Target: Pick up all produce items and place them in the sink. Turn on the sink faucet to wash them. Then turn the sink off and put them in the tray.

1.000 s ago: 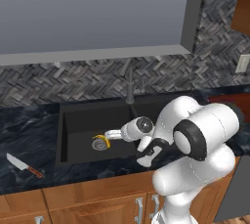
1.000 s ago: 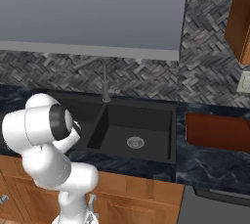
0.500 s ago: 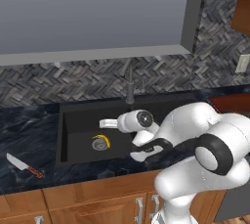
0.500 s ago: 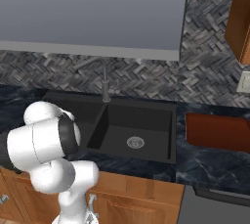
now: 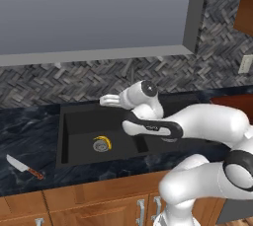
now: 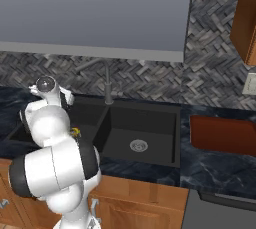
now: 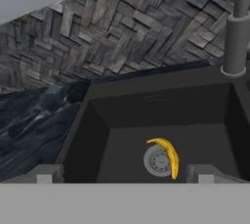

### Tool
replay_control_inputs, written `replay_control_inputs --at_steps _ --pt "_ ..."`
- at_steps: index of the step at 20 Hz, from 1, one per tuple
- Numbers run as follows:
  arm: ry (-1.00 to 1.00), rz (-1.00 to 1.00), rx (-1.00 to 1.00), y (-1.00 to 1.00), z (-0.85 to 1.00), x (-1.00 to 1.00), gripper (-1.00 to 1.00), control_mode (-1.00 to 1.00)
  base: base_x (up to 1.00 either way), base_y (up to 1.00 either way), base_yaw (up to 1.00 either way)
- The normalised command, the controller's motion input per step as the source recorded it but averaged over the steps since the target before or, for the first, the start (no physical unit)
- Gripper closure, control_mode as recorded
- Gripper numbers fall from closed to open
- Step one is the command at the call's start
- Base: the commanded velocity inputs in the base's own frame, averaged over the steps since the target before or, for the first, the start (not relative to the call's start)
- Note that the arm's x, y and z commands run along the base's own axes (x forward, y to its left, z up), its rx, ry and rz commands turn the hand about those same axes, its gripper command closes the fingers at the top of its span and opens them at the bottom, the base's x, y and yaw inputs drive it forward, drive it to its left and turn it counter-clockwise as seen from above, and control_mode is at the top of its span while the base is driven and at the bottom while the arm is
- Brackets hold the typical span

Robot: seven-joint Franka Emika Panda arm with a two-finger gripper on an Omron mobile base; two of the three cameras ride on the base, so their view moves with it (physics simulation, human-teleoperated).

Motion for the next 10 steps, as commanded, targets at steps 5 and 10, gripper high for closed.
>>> replay_control_inputs --at_steps 5,10 --pt "-0.03 0.00 -0.10 -0.47 0.82 -0.21 -1.00 -1.00 0.00 0.00 0.00" --pt "-0.17 0.01 -0.05 -0.93 0.22 -0.49 -1.00 -1.00 0.00 0.00 0.00"
